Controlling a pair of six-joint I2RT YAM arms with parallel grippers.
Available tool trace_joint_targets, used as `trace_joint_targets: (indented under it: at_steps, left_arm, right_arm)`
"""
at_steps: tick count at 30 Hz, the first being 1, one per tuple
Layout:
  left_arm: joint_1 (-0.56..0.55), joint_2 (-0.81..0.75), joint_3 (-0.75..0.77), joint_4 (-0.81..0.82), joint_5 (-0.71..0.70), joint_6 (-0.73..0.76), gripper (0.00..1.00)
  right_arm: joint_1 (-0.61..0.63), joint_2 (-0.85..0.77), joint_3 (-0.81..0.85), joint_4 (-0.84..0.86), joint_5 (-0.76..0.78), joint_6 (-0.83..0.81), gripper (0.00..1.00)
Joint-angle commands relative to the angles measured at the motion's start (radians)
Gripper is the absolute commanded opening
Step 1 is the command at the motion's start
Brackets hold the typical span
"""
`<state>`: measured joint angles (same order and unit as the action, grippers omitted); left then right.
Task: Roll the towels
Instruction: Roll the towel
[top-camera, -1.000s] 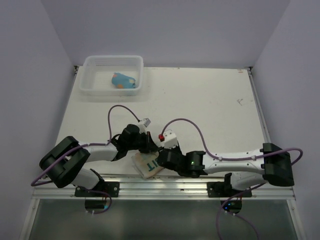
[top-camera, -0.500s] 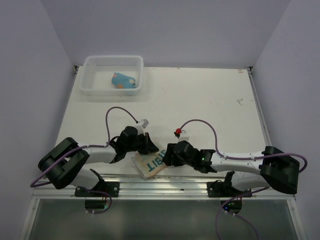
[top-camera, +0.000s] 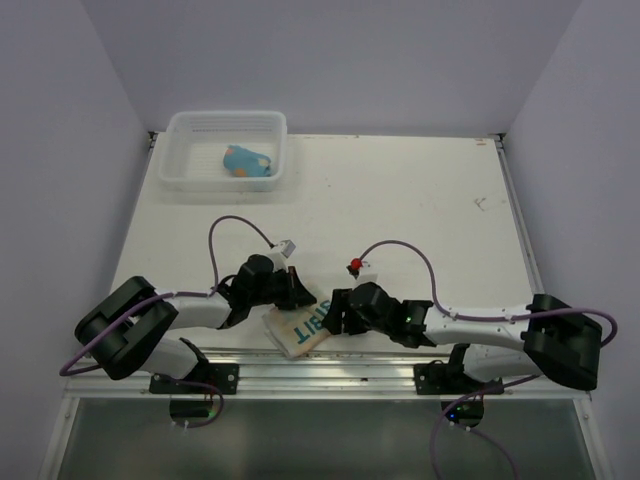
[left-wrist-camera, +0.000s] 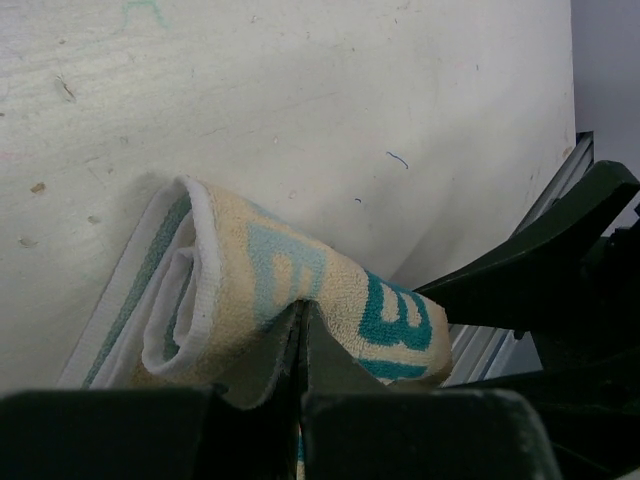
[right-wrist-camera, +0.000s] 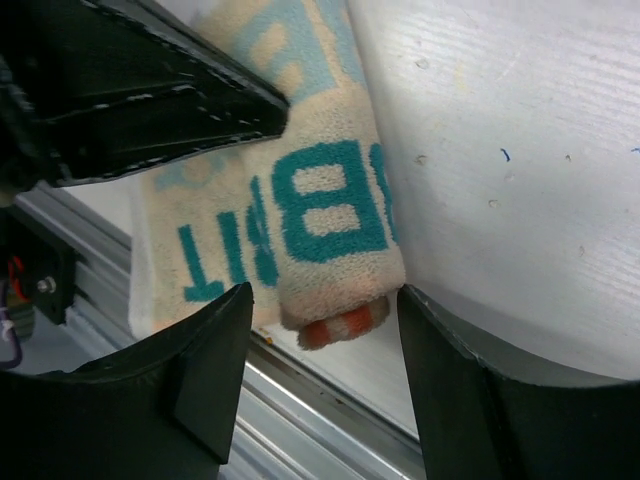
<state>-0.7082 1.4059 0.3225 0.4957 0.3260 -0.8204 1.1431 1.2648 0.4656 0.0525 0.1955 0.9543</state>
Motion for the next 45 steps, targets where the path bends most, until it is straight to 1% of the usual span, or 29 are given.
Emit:
trace_joint_targets:
  at_steps: [1, 3, 6, 8, 12, 13, 19, 21, 25, 26, 28, 30, 31, 33, 35, 36, 37, 40, 42, 43, 45]
  left_arm:
    - [-0.005, 0.019, -0.046, -0.114, -0.045, 0.023, 0.00]
    - [-0.005, 0.019, -0.046, -0.115, -0.044, 0.023, 0.00]
    - [-0.005, 0.024, -0.046, -0.117, -0.045, 0.023, 0.00]
    - [-0.005, 0.028, -0.043, -0.115, -0.042, 0.023, 0.00]
    - [-0.005, 0.025, -0.045, -0.114, -0.039, 0.017, 0.00]
    - [-0.005, 0.024, -0.045, -0.114, -0.039, 0.017, 0.00]
    - [-0.005, 0.021, -0.051, -0.118, -0.041, 0.018, 0.00]
    - [-0.005, 0.018, -0.054, -0.117, -0.041, 0.018, 0.00]
    - [-0.005, 0.016, -0.057, -0.114, -0.041, 0.018, 0.00]
    - [-0.007, 0.016, -0.059, -0.114, -0.042, 0.018, 0.00]
    - [-0.005, 0.016, -0.065, -0.111, -0.042, 0.017, 0.00]
    - [-0.005, 0.012, -0.077, -0.105, -0.045, 0.009, 0.00]
    - [-0.005, 0.011, -0.080, -0.097, -0.045, 0.006, 0.00]
    - [-0.007, 0.010, -0.086, -0.094, -0.047, -0.002, 0.00]
    - [-0.005, 0.010, -0.085, -0.095, -0.051, -0.006, 0.00]
    - [-0.007, 0.008, -0.074, -0.104, -0.056, -0.014, 0.00]
    - [-0.005, 0.010, -0.063, -0.136, -0.070, -0.014, 0.00]
    - [-0.004, 0.001, -0.004, -0.180, -0.077, -0.011, 0.00]
    - [-0.001, -0.012, 0.058, -0.204, -0.079, 0.001, 0.00]
    - [0.001, -0.016, 0.081, -0.235, -0.081, 0.007, 0.00]
    - [0.006, -0.027, 0.148, -0.264, -0.081, 0.023, 0.00]
  right_arm:
    - [-0.006, -0.096, 0.014, -0.031, -0.024, -0.064, 0.64]
    - [-0.016, -0.136, 0.033, -0.049, -0.050, -0.086, 0.75]
    - [-0.043, -0.151, 0.051, -0.086, -0.070, -0.101, 0.76]
    - [-0.058, -0.131, 0.068, -0.106, -0.073, -0.101, 0.76]
    - [-0.104, -0.087, 0.087, -0.114, -0.085, -0.100, 0.71]
    - [-0.111, -0.079, 0.090, -0.108, -0.093, -0.098, 0.69]
    - [-0.128, 0.008, 0.099, -0.060, -0.166, -0.103, 0.66]
    - [-0.128, 0.033, 0.090, -0.011, -0.191, -0.097, 0.65]
    - [-0.128, 0.085, 0.061, 0.029, -0.191, -0.089, 0.59]
    - [-0.126, 0.096, 0.054, 0.049, -0.191, -0.086, 0.54]
    - [-0.128, 0.102, 0.039, 0.064, -0.191, -0.091, 0.48]
    - [-0.128, 0.099, 0.024, 0.089, -0.191, -0.097, 0.45]
    - [-0.128, 0.096, 0.013, 0.095, -0.191, -0.101, 0.40]
    - [-0.128, 0.081, 0.008, 0.096, -0.182, -0.112, 0.36]
    - [-0.126, 0.067, 0.013, 0.081, -0.173, -0.146, 0.27]
    - [-0.117, 0.047, 0.021, 0.060, -0.148, -0.160, 0.23]
    - [-0.105, 0.032, 0.042, 0.000, -0.118, -0.178, 0.20]
    - [-0.071, -0.019, 0.077, -0.090, 0.014, -0.247, 0.16]
    - [-0.052, -0.033, 0.094, -0.121, 0.100, -0.284, 0.14]
    - [-0.045, -0.033, 0.099, -0.140, 0.123, -0.293, 0.12]
    - [-0.008, -0.027, 0.110, -0.161, 0.186, -0.318, 0.11]
